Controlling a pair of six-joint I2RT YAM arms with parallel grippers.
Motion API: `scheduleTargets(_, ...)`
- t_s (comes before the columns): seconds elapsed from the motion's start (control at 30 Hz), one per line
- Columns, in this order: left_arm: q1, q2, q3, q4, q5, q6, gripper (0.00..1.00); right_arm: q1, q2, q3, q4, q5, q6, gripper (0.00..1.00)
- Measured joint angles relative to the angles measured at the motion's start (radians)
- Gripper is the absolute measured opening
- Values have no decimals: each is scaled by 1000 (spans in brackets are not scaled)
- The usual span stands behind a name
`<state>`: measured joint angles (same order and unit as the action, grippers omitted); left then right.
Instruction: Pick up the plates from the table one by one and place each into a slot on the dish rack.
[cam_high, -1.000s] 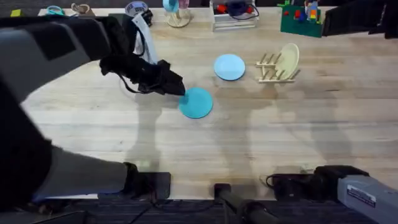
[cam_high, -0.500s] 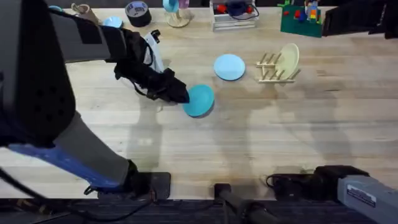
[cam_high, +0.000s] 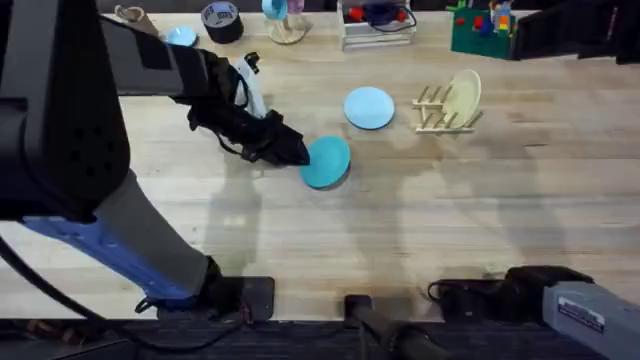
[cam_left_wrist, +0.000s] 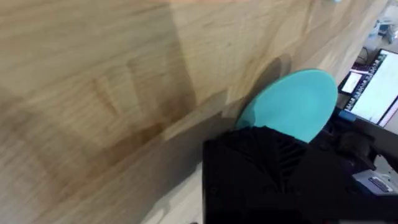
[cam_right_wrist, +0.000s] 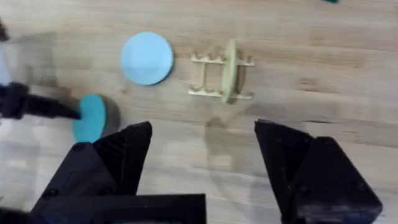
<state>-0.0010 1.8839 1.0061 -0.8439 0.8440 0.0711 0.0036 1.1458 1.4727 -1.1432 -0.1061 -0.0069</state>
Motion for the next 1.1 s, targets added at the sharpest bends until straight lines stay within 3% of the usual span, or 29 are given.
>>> scheduleTargets(0.33, 0, 0, 0, 0, 0, 0, 43, 22, 56, -14, -10, -85, 113, 995)
scheduleTargets(0.47, 0, 0, 0, 0, 0, 0, 43, 57, 65, -92, 10, -110, 168, 994)
scheduleTargets(0.83, 0, 0, 0, 0, 0, 0, 42, 167, 67, -352, 252, -177, 429, 993)
scheduleTargets(1.1, 0, 0, 0, 1, 0, 0, 42, 302, 128, -396, 345, -181, 569, 993)
